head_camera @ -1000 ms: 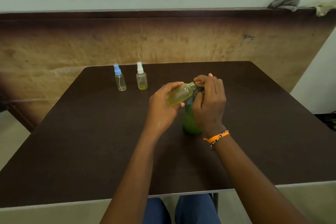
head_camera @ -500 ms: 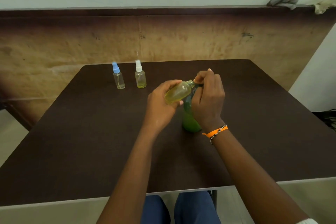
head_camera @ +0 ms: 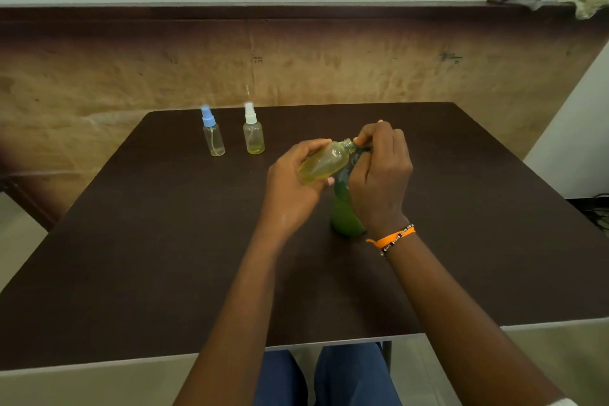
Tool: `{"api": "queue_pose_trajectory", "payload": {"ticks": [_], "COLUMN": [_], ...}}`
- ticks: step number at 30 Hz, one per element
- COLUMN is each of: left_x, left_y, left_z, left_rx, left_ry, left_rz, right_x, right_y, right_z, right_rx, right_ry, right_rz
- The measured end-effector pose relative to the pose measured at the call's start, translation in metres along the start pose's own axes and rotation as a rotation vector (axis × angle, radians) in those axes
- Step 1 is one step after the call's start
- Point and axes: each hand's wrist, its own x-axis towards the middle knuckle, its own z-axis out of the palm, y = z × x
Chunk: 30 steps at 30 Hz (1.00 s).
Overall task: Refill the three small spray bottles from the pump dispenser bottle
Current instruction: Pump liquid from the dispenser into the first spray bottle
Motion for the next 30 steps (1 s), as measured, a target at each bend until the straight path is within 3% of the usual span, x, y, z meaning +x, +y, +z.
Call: {"api": "queue_pose_trajectory", "payload": {"ticks": [3,10,20,30], "left_x": [0.0,0.0,0.002,0.003], "left_y": [0.001,-0.001,0.009,0.009], "left_z": [-0.001,0.002,-0.004,-0.004], "left_rx": [-0.008,-0.024,0.003,0.038], "left_ry": [0.001,-0.001,-0.032,-0.042], "left_rz": [0.002,-0.012,-0.024,-0.052], "right_x": [0.005,-0.006,0.005,0.001], "right_y": [-0.004,0.003,-0.004,0.001], "right_z": [-0.003,0.005,-0.002,-0.001], "right_rx": [-0.02,-0.008,0.102,0.077], "right_ry": [-0.038,0.084,0.042,0.06], "right_rz": [0.052,-0.018,0.061,0.02]}}
